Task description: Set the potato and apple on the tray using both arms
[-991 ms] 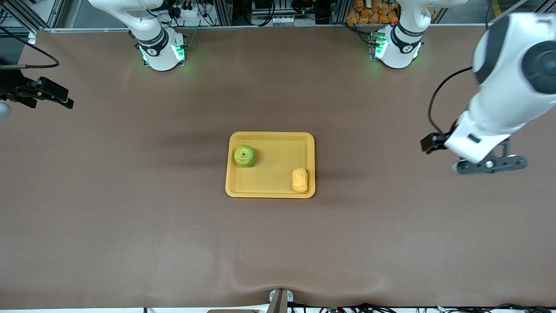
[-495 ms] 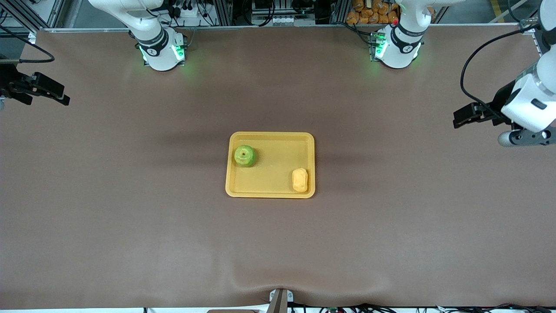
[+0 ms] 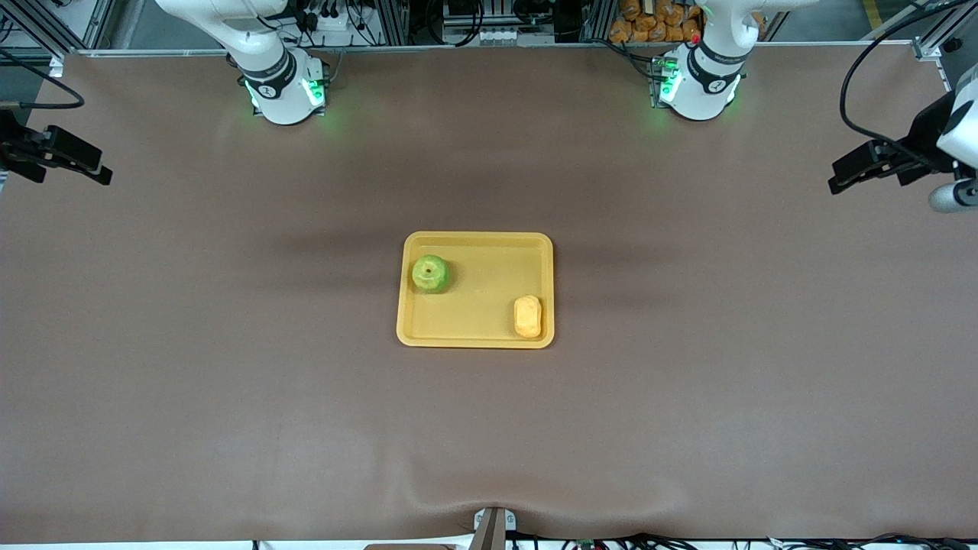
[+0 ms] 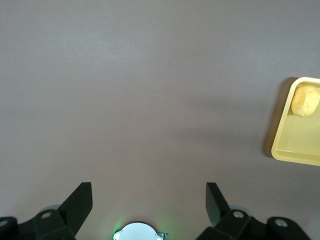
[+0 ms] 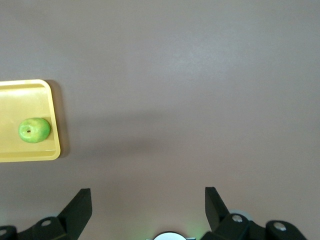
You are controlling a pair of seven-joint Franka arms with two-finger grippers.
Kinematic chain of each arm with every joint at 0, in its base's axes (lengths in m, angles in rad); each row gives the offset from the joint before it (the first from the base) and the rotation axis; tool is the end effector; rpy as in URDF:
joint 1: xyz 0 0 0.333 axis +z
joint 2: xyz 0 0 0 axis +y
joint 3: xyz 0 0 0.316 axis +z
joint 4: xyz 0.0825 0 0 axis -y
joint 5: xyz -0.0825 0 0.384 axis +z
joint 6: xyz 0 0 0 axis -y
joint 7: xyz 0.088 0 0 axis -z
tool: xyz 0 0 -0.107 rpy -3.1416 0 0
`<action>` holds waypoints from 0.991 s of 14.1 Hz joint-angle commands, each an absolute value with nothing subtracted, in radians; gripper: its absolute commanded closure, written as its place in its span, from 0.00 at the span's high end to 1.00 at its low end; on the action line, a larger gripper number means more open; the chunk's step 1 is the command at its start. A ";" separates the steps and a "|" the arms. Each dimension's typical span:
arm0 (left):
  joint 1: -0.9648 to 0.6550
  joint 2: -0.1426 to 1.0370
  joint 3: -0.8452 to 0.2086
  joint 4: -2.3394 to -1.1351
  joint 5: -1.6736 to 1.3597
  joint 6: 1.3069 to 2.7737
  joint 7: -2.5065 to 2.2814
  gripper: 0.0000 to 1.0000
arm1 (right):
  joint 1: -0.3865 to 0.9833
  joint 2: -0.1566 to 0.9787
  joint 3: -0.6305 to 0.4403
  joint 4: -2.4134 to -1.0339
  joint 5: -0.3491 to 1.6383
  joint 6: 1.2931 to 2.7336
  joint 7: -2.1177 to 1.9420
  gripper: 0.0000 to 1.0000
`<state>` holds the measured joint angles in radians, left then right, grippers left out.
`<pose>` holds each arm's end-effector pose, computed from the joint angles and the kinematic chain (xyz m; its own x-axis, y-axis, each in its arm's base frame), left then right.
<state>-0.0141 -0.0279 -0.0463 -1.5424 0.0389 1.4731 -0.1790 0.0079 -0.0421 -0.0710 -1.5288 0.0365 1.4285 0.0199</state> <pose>0.5352 -0.0283 0.6447 0.9920 0.1220 -0.0335 0.1204 -0.9916 -0.0468 0.5257 -0.0298 0.6548 0.9953 -0.0774 -0.0589 -0.0797 -0.9961 -0.0382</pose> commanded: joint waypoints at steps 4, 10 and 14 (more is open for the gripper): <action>-0.021 -0.121 -0.057 -1.630 0.012 1.471 -0.167 1.00 | -0.015 -0.035 -0.061 -1.502 0.034 1.411 0.011 1.00; -0.026 -0.149 -0.071 -1.637 0.014 1.454 -0.163 1.00 | -0.012 -0.035 -0.061 -1.502 0.034 1.410 0.011 1.00; -0.020 -0.137 -0.069 -1.626 0.015 1.447 -0.161 1.00 | -0.011 -0.035 -0.060 -1.503 0.034 1.410 0.009 1.00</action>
